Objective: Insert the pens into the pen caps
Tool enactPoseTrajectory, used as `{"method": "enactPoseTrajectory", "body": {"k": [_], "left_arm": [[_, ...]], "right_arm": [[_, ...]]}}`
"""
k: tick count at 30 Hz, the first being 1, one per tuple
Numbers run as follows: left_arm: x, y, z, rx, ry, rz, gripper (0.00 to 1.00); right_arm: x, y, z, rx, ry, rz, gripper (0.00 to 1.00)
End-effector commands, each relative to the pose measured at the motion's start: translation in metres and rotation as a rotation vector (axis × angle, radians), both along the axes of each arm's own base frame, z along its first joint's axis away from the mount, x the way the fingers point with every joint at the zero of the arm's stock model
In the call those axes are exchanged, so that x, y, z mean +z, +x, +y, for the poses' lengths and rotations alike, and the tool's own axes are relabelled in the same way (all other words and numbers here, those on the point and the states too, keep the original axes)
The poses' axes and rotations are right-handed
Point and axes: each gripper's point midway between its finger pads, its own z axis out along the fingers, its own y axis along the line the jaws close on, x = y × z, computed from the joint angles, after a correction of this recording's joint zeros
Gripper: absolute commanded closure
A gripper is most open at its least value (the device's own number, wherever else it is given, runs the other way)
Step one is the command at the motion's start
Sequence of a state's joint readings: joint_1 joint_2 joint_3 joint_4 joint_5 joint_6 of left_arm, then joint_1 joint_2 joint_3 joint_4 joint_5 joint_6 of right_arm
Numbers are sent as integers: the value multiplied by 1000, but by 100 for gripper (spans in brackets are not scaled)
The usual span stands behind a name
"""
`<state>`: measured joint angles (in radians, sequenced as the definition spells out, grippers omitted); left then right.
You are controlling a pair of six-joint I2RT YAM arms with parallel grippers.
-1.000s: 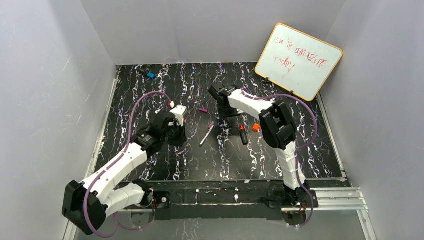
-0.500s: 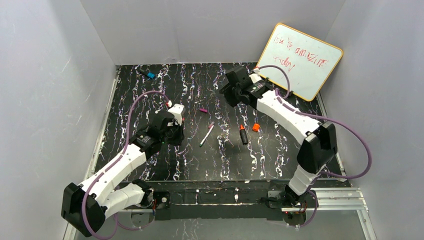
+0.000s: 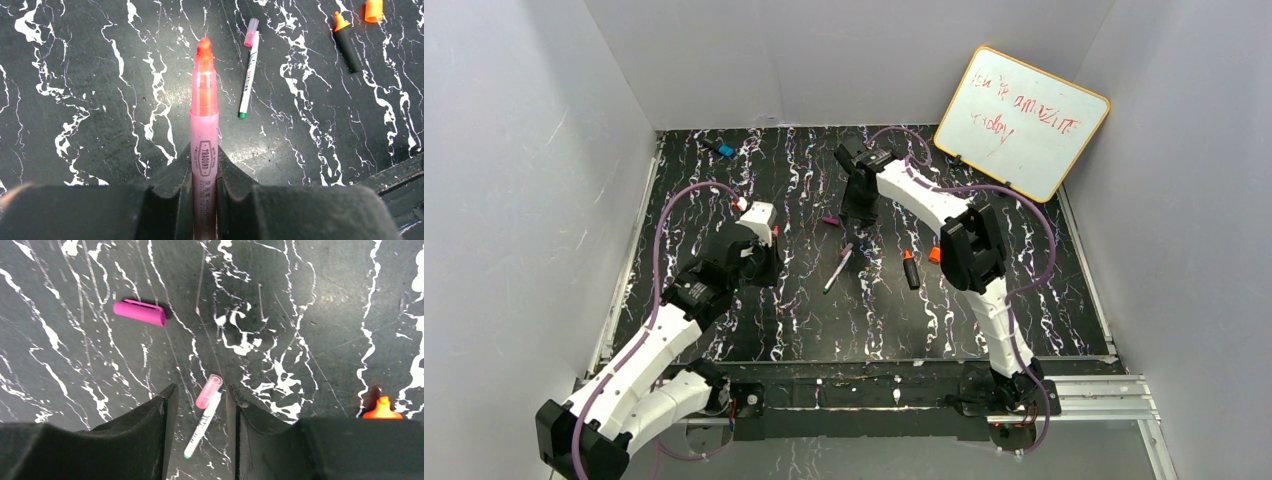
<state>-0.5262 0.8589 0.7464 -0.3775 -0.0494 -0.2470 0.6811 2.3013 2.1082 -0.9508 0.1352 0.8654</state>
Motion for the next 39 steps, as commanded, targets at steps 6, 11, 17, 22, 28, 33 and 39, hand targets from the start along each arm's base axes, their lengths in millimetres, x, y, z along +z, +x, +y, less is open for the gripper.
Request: {"method": "enactPoseTrajectory", "body": {"k": [6, 11, 17, 22, 28, 33, 39], "left_arm": [[4, 1, 5, 25, 12, 0, 100], [2, 1, 3, 16, 11, 11, 100], [1, 0, 1, 2, 8, 19, 100], [0, -1, 1, 2, 10, 22, 100], [0, -2, 1, 2, 9, 21, 100], [0, -1, 2, 6, 14, 20, 100], [1, -1, 3, 10, 16, 18, 100]], "right_arm": [[-2, -35, -16, 0, 9, 107, 55], [-14, -53, -8, -19, 18, 129, 56], [14, -22, 23, -47, 86, 10, 56], [15, -16, 26, -41, 81, -6, 55], [1, -17, 22, -22, 44, 13, 55], [-6, -21, 18, -14, 14, 36, 55], [-13, -24, 14, -7, -12, 53, 55]]}}
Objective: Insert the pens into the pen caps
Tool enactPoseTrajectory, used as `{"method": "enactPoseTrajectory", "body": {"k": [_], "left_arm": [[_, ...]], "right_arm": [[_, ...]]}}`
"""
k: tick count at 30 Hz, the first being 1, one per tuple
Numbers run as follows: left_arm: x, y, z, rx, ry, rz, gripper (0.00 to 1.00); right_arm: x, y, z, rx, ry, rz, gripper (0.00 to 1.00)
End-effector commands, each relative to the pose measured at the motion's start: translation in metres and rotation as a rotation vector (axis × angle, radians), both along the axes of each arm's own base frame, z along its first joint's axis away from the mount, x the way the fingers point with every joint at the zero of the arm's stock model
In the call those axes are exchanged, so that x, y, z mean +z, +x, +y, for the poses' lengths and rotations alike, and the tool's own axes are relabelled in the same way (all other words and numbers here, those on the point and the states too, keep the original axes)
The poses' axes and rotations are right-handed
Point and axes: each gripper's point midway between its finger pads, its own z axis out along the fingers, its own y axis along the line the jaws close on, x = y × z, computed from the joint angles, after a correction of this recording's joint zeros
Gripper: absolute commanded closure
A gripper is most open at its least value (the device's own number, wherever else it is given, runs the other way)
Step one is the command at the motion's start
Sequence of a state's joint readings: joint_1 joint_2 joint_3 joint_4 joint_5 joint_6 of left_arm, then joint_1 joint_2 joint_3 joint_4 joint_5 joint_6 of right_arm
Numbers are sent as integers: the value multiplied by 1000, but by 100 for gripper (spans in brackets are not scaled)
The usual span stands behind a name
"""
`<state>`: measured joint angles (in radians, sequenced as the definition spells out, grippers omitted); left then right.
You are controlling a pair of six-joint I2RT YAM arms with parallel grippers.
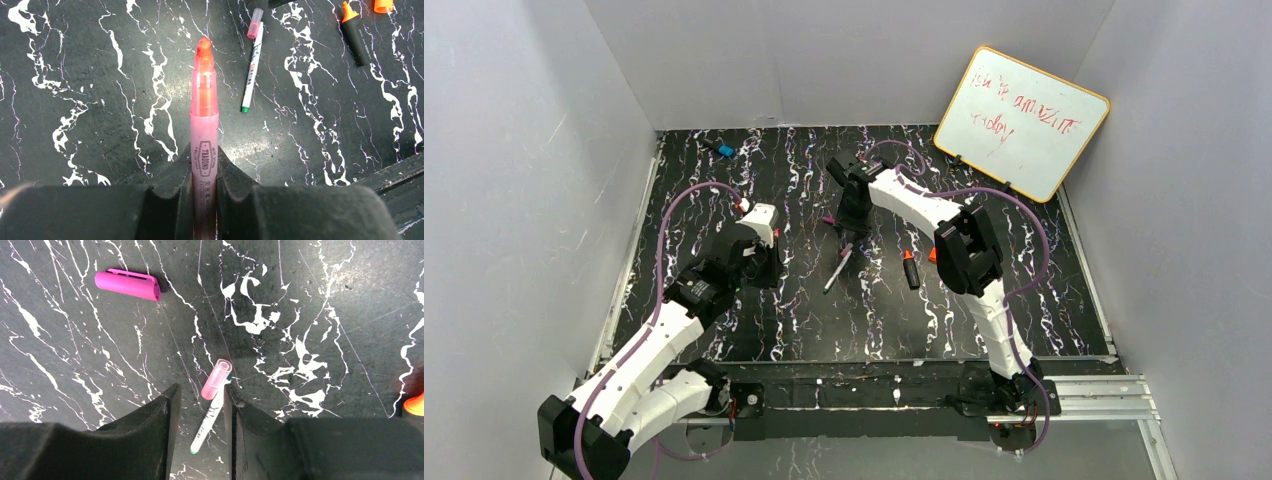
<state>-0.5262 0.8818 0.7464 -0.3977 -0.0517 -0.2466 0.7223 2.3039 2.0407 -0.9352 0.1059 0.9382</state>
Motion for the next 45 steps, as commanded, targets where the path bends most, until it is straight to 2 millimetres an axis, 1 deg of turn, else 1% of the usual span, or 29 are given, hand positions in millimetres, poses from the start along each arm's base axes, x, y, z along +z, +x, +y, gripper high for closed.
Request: {"method": "enactPoseTrajectory", "body": {"k": [1, 10, 16, 23, 30, 31, 34, 45], "left_arm": [[10, 1, 2, 8, -6, -17, 100], [11, 1, 3, 13, -3, -20, 100], [10, 1, 4, 16, 0, -21, 100], [11, 1, 4, 16, 0, -23, 100], [11, 1, 5, 20, 3, -24, 100], [10, 1, 5, 21, 4, -22, 100], [10, 1, 5, 20, 5, -23, 100], [8, 1, 5, 19, 7, -16, 100]], "right_arm": [[5, 2, 0, 13, -21, -16, 55], [-12, 4, -6, 11, -44, 1, 57], [-16, 8, -11, 7, -56, 2, 59], [-25, 5, -13, 9, -62, 18, 59], [-28, 5, -12, 9, -57, 23, 62], [-29, 5, -11, 13, -55, 26, 64], [-30, 3, -10, 16, -52, 34, 66], [-38, -5, -10, 18, -43, 67, 66]]}}
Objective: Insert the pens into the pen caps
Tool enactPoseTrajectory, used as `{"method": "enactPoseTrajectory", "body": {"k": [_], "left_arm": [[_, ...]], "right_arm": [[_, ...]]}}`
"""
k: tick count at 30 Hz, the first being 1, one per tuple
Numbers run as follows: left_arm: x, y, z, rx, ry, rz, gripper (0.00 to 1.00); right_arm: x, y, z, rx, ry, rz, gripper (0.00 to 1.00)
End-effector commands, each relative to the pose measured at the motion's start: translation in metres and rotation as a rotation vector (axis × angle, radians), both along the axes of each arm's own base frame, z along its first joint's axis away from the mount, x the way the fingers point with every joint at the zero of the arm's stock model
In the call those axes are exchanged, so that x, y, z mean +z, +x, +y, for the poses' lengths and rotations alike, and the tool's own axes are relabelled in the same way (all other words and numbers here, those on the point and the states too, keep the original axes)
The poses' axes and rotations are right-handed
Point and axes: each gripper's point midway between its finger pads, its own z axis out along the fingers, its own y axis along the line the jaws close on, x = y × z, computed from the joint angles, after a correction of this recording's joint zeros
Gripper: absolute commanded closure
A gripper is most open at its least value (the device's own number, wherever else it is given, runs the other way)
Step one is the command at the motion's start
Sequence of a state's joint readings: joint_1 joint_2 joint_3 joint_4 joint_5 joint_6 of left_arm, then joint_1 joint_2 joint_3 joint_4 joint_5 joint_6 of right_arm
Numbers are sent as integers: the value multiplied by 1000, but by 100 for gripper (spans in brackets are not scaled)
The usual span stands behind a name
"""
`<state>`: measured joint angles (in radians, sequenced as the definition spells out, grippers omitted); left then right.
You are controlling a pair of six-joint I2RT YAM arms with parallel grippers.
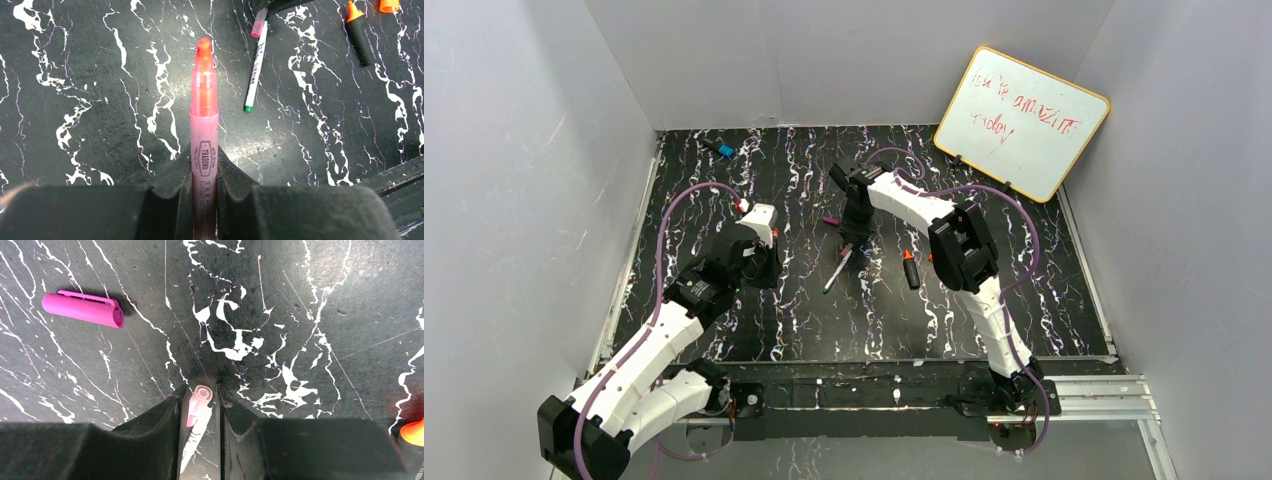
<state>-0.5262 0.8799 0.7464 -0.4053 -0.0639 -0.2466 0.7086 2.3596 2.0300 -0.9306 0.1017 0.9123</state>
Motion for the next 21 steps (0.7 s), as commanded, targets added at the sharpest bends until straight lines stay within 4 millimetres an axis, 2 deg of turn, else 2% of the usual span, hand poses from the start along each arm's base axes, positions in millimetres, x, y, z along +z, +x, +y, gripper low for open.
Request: {"method": "enactPoseTrajectory", "body": {"k": [1, 3, 8, 15, 17, 21], "left_arm": [[9, 1, 2, 9, -1, -15, 100], [8, 1, 2, 8, -1, -13, 100], [7, 1, 1, 6, 1, -8, 100], [4, 2, 1, 7, 8, 1, 100], [4, 2, 1, 7, 9, 3, 100], [1, 2, 2, 8, 16, 11, 100]], "right_arm": [[-9, -5, -1, 6, 1, 25, 66], [-11, -7, -1, 7, 3, 33, 67], [-10, -9, 4, 24, 25, 40, 81], [-14, -11, 6, 36, 39, 52, 89], [-13, -9, 5, 36, 37, 44, 94], [4, 5, 5, 22, 56, -30, 95]]}}
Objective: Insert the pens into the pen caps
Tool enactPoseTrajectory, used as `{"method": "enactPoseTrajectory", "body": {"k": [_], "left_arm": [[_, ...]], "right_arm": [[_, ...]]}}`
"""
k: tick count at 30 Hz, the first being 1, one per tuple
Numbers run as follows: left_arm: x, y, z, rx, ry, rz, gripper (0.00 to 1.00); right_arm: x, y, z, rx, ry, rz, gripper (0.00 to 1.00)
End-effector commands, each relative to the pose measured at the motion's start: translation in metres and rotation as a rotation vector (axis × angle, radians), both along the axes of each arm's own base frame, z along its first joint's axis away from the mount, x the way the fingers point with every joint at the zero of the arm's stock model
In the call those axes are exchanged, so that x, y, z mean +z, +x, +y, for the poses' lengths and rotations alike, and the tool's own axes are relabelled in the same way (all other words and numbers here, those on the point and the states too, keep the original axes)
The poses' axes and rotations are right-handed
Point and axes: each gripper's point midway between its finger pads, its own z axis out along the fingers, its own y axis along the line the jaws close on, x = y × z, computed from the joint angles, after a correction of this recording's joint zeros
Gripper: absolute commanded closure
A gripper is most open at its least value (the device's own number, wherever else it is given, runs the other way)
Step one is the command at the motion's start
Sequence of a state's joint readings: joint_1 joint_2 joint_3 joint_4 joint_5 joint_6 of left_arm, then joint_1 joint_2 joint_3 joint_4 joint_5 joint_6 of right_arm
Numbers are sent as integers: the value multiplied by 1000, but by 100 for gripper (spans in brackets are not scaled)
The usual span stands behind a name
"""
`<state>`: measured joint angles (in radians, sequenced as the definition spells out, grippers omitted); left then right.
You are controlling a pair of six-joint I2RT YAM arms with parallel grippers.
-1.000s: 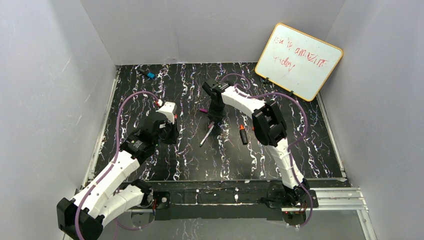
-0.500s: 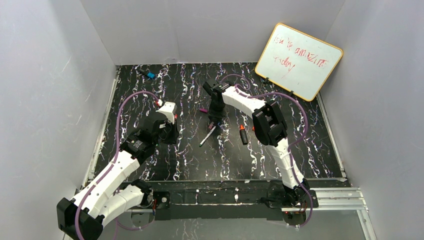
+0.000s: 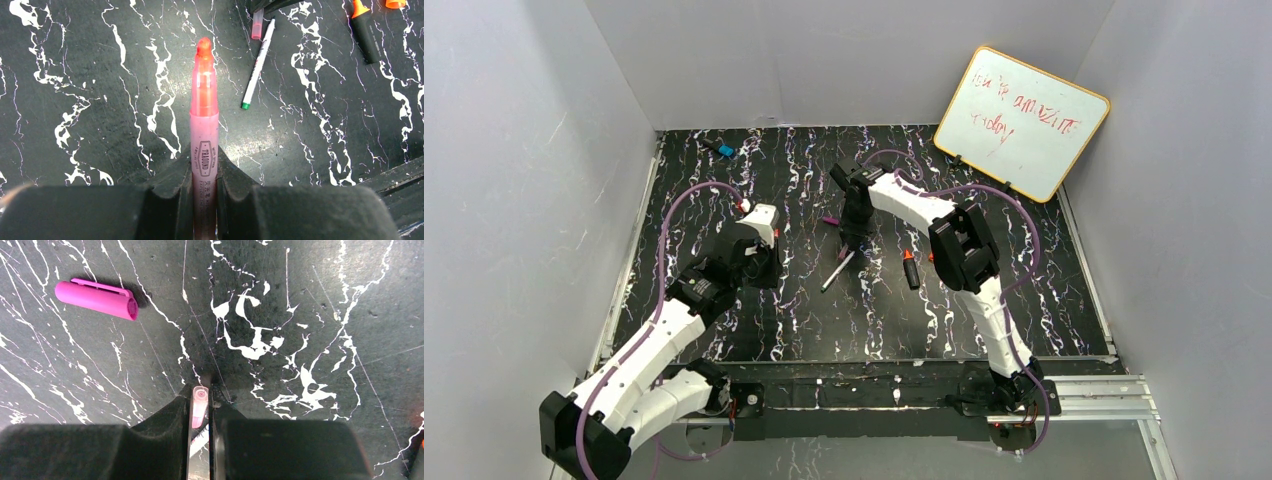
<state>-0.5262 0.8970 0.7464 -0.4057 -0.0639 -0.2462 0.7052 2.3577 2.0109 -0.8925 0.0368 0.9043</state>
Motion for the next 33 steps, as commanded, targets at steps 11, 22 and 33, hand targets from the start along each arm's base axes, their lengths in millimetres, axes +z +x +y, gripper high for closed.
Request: {"method": "enactPoseTrajectory", "body": {"k": [11, 22, 33], "left_arm": [[18, -9, -41, -221, -139, -14, 100], [52, -37, -93, -587, -351, -120, 100], [71, -24, -102, -540, -452, -203, 100]], "right_arm": [[141, 81, -24, 3, 26, -567, 96], [310, 44, -15, 281, 278, -979, 96], [345, -31, 2, 425, 396, -1037, 96]]}}
